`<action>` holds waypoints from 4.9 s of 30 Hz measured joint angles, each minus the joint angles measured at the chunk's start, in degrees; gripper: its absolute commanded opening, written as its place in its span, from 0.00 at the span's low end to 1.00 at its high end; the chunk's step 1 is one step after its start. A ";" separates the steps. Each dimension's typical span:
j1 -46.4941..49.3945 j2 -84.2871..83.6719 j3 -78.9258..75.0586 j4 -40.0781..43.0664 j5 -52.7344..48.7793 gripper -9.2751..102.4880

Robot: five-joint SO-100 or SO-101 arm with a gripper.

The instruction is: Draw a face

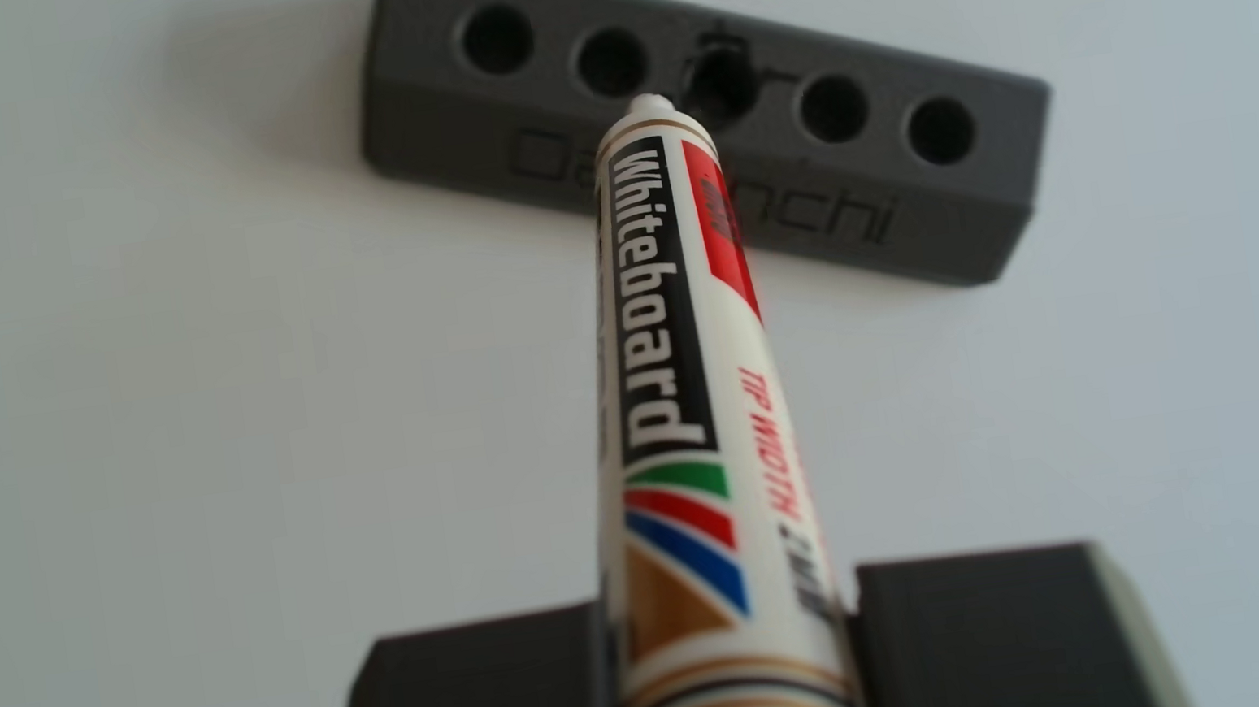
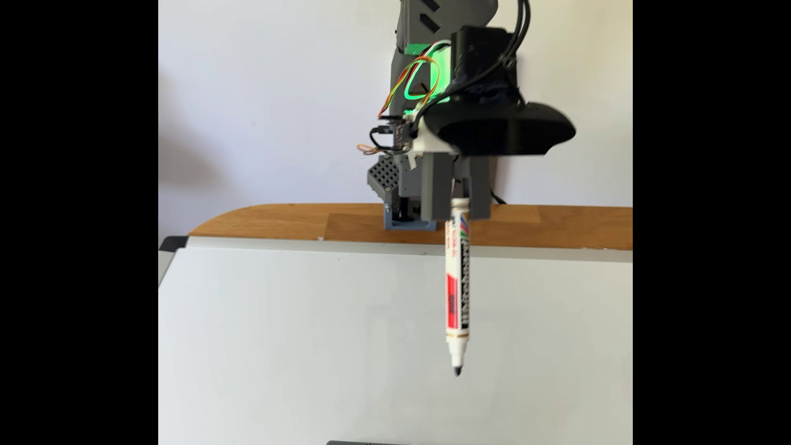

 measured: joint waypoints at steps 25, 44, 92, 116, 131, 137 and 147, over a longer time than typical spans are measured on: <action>-8.35 6.15 31.46 -14.06 -51.42 0.08; -10.20 -0.70 31.46 -19.07 -53.00 0.08; -10.28 -0.88 33.57 -13.62 -53.79 0.08; 2.72 3.60 27.77 -13.27 -59.15 0.08; 8.70 0.79 29.27 -13.27 -62.49 0.08; 8.61 -1.49 29.27 -15.29 -62.49 0.08; 8.61 -2.81 29.27 -16.00 -62.49 0.08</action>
